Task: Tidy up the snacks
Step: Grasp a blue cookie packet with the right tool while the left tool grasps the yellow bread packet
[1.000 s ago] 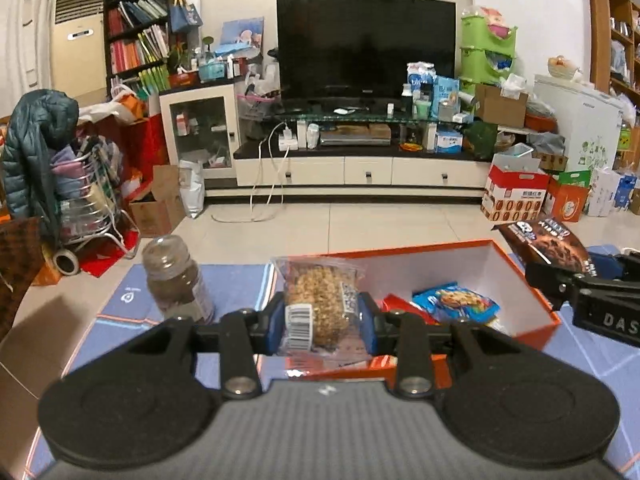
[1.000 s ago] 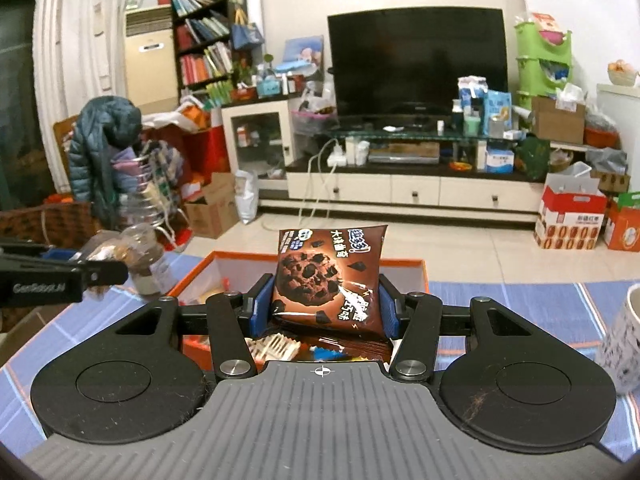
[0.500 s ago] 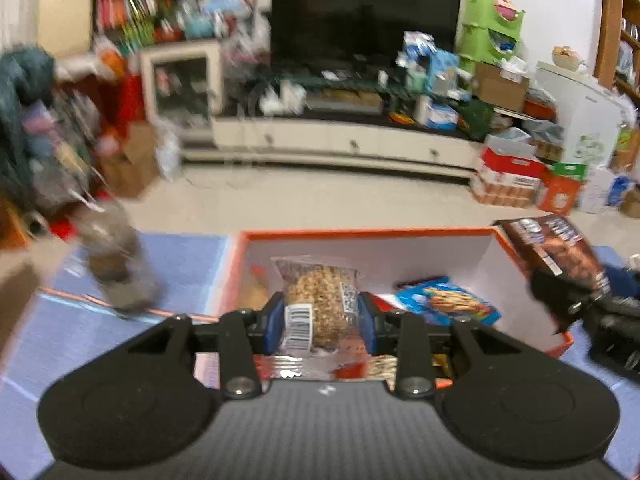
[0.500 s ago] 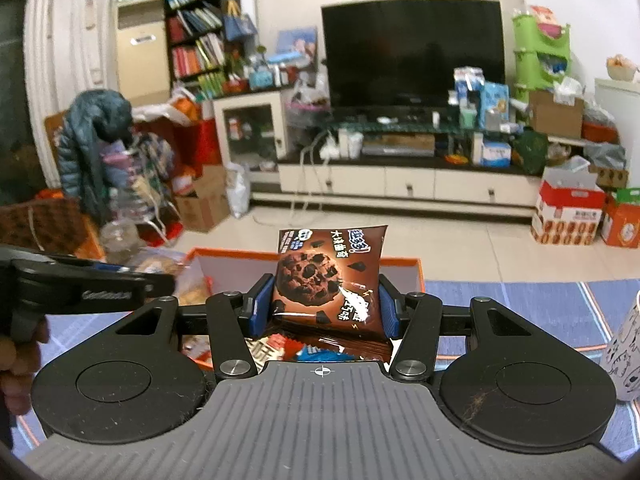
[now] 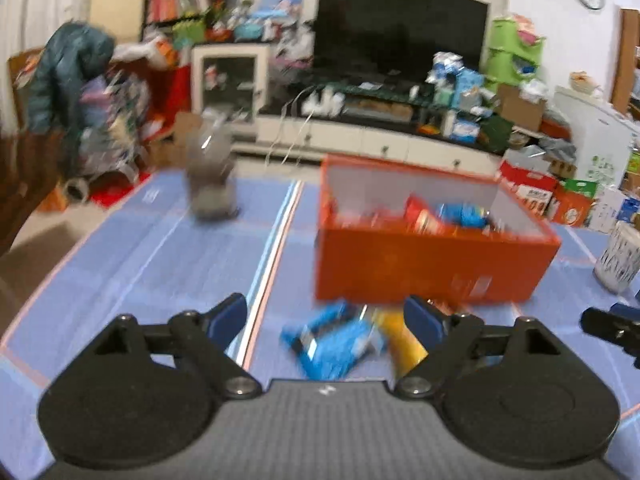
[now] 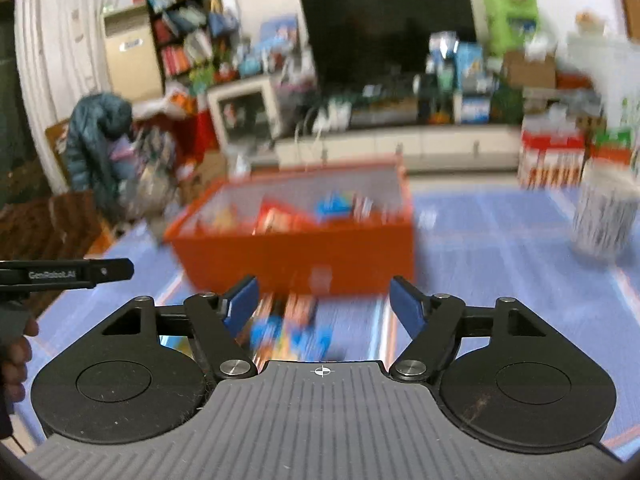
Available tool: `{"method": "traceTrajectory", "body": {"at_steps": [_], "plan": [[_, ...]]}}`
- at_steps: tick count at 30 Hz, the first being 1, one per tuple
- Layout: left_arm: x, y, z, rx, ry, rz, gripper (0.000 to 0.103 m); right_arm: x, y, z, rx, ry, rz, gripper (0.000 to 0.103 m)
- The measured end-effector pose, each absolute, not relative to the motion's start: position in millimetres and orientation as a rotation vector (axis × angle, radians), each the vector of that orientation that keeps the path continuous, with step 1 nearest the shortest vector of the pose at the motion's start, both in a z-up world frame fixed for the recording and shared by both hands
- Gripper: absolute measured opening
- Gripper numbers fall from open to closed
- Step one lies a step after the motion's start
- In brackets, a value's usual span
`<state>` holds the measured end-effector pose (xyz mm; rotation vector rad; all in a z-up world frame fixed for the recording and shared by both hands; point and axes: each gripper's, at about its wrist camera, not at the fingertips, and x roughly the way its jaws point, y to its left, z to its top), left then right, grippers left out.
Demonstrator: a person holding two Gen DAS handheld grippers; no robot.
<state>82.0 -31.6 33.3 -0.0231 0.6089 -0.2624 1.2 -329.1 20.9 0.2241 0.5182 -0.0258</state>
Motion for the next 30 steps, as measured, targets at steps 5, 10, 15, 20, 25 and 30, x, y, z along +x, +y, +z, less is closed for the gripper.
{"method": "traceTrajectory", "body": {"at_steps": [5,10,15,20,25,30], "plan": [[76.6,-29.2,12.9,-0.003,0.66,-0.261,0.085,18.3,-316.5,-10.0,0.272,0.619,0.023,0.065],[89.3,-36.0,13.0,-0.042,0.683,-0.285,0.085,41.1,-300.2,-23.6,0.25,0.658,0.011,0.064],[100.2,-58.2,14.0,-0.081,0.697,-0.329,0.085,56.5,-300.0,-40.8,0.218,0.743,0.01,0.04],[108.8,-88.3,0.0,-0.032,0.729,-0.349,0.085,49.4,-308.2,-43.6,0.187,0.751,0.025,0.032],[123.3,-108.0,-11.3,0.0,0.741,-0.368,0.08,41.9,-320.4,-45.0,0.184,0.759,0.029,0.031],[138.3,-114.5,-34.3,0.004,0.809,-0.386,0.049,38.8,-330.3,-45.3,0.202,0.765,0.027,0.031]]}}
